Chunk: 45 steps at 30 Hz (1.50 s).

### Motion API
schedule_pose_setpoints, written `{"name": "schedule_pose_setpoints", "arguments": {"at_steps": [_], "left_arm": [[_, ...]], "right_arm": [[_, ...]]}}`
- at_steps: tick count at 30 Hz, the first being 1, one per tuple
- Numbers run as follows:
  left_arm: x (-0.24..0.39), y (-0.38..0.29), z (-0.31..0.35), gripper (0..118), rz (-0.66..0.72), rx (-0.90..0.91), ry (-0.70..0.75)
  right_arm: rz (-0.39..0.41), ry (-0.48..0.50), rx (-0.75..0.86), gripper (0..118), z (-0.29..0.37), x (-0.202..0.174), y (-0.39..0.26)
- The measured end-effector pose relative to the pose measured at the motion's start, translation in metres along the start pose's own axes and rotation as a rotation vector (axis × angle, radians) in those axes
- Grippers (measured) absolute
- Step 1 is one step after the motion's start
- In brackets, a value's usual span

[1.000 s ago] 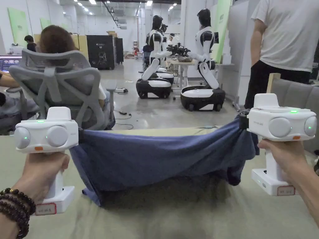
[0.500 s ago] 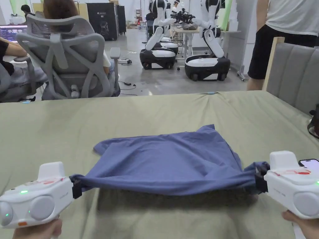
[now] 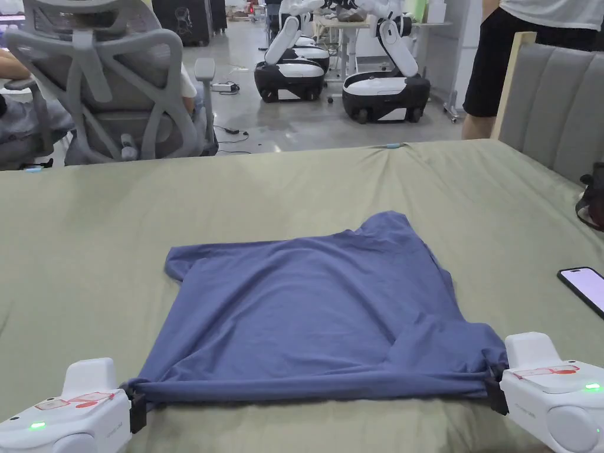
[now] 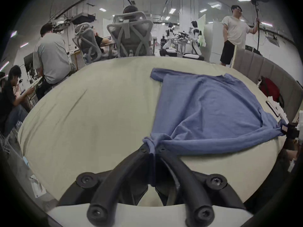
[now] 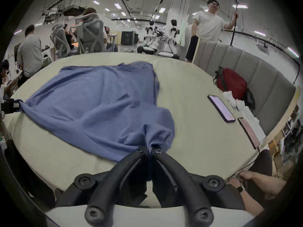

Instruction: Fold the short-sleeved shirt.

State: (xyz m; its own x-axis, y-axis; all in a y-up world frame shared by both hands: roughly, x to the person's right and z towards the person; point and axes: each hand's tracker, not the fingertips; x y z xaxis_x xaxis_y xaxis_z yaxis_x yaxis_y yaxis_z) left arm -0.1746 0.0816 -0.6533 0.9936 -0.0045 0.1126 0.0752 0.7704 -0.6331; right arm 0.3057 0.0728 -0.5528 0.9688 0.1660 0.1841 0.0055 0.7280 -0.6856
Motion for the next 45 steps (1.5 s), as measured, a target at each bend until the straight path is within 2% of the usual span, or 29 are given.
{"name": "schedule_pose_setpoints", "arguments": {"at_steps": [3,4,6,7,9,10,11,12,13,16,17,18,19,20,21,22,23,26,31,32,33,35,36,38,45], "left_arm": [[-0.001,-0.004,-0.008,4,0.009,-0.016,0.010],[-0.001,-0.006,-0.006,4,0.029,-0.025,0.008],[-0.002,-0.008,-0.008,10,0.036,-0.023,0.010],[-0.001,-0.008,-0.009,18,0.034,-0.025,0.017],[-0.002,-0.008,-0.009,70,0.028,-0.029,0.051],[-0.003,-0.005,-0.007,96,0.019,-0.033,0.075],[-0.004,-0.003,-0.005,118,0.019,-0.032,0.072],[-0.006,-0.002,0.001,117,0.029,-0.021,0.057],[-0.008,0.001,0.010,114,0.069,0.023,0.015],[-0.008,0.011,0.023,115,0.086,0.055,-0.010],[-0.006,0.013,0.027,108,0.089,0.057,-0.004],[-0.005,0.015,0.030,92,0.088,0.073,0.001],[-0.004,0.017,0.033,68,0.080,0.102,0.006],[0.000,0.018,0.035,20,0.073,0.117,0.021],[0.002,0.018,0.034,0,0.061,0.122,0.046],[0.003,0.019,0.033,0,0.062,0.122,0.064],[0.001,0.019,0.032,0,0.065,0.118,0.054],[0.001,0.019,0.033,0,0.113,0.105,0.001],[0.006,0.016,0.036,0,0.074,0.105,0.020],[0.007,0.016,0.037,15,0.072,0.104,0.018],[0.007,0.016,0.037,43,0.068,0.101,0.012],[0.010,0.014,0.032,114,0.046,0.078,0.007],[0.010,0.013,0.028,118,0.038,0.067,0.014],[0.013,0.010,0.028,106,0.014,0.084,0.023],[0.012,0.000,0.003,104,0.007,0.018,0.042]], "right_arm": [[-0.011,0.021,-0.084,5,-0.019,-0.001,-0.010],[-0.015,0.021,-0.064,5,-0.022,0.000,-0.012],[-0.011,0.017,-0.048,13,-0.013,-0.001,-0.009],[-0.010,0.022,-0.050,23,-0.011,0.000,-0.006],[-0.016,0.019,-0.025,86,-0.003,0.003,-0.003],[-0.019,0.000,-0.010,114,0.004,0.006,-0.001],[-0.029,-0.008,0.005,117,0.010,0.008,0.000],[-0.045,0.002,0.033,112,0.019,0.011,0.002],[-0.070,0.036,0.116,113,0.032,0.012,0.006],[-0.145,0.051,0.153,113,0.044,0.012,0.016],[-0.141,0.061,0.166,108,0.047,0.010,0.018],[-0.136,0.061,0.179,97,0.049,0.007,0.021],[-0.129,0.057,0.190,80,0.050,0.002,0.023],[-0.121,0.048,0.201,47,0.050,-0.003,0.025],[-0.109,0.039,0.205,20,0.049,-0.008,0.027],[-0.089,0.054,0.209,3,0.042,-0.010,0.028],[-0.089,0.051,0.209,0,0.040,-0.012,0.028],[-0.087,0.098,0.210,0,0.038,-0.017,0.030],[-0.083,0.059,0.207,0,0.043,-0.017,0.029],[-0.083,0.062,0.205,0,0.044,-0.016,0.029],[-0.087,0.065,0.203,0,0.045,-0.015,0.029],[-0.086,0.053,0.200,0,0.045,-0.017,0.031],[-0.081,0.049,0.201,0,0.045,-0.017,0.031],[-0.072,0.043,0.193,0,0.039,-0.017,0.032],[-0.070,0.053,0.188,0,0.039,-0.020,0.033]]}}
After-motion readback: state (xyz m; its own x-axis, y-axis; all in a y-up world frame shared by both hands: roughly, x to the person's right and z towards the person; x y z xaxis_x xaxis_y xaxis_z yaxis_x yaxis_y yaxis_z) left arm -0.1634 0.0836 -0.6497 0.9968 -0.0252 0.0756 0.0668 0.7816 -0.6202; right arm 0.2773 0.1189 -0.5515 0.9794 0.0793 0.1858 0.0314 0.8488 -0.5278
